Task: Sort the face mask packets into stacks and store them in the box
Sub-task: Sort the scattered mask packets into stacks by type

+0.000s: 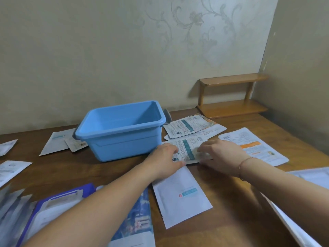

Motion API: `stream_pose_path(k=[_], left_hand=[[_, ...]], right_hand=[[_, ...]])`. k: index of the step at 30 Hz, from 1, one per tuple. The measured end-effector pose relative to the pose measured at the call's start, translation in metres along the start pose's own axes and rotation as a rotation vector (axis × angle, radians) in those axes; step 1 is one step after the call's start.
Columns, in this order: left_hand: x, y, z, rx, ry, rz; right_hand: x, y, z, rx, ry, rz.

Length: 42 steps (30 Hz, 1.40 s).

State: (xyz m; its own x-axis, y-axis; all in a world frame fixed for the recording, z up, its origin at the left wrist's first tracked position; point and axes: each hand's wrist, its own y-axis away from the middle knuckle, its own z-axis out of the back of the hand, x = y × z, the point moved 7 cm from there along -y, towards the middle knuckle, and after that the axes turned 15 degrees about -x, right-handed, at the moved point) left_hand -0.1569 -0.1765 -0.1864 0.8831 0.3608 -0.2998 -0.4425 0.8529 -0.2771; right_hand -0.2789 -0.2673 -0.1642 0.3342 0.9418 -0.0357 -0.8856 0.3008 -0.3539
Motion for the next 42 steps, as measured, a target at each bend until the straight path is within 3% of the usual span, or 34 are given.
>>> stream_pose_path(k=[4,8,10,12,14,16,21,25,28,30,36,42], left_hand=[[0.000,0.003,0.002,0.000,0.006,-0.028],[0.003,0.009,0.027,-0.122,0.232,-0.006],[0.011,0.011,0.041,-0.210,0.576,0.131],[0.013,0.015,0.045,-0.195,1.017,0.303],[0.001,0.019,0.039,-0.071,1.322,0.450],[-0.010,0.023,0.035,-0.023,1.393,0.536],[-0.005,0.034,0.044,-0.063,1.341,0.648],[0.022,0.058,0.081,-0.123,1.292,0.567],[0.069,0.080,0.112,-0.256,1.055,0.572],[0.097,0.095,0.123,-0.272,0.858,0.561],[0.122,0.117,0.114,-0.211,0.347,0.427],[0.124,0.124,0.105,-0.218,0.172,0.371]], right_hand=[[0.014,0.006,-0.001,-0.137,0.167,0.342],[0.001,0.018,0.040,-0.513,0.002,0.257],[-0.011,0.029,0.070,-0.666,-0.141,0.086],[-0.031,0.040,0.087,-0.691,-0.432,-0.244],[-0.046,0.048,0.074,-0.579,-0.794,-0.576],[-0.042,0.052,0.057,-0.435,-1.003,-0.739],[-0.019,0.053,0.050,-0.286,-1.171,-0.789],[0.035,0.039,0.048,-0.069,-1.361,-0.735],[0.090,0.043,0.029,0.211,-1.492,-0.767],[0.123,0.052,0.018,0.311,-1.515,-0.794],[0.170,0.063,0.006,0.343,-1.440,-0.765],[0.177,0.069,0.006,0.412,-1.214,-0.678]])
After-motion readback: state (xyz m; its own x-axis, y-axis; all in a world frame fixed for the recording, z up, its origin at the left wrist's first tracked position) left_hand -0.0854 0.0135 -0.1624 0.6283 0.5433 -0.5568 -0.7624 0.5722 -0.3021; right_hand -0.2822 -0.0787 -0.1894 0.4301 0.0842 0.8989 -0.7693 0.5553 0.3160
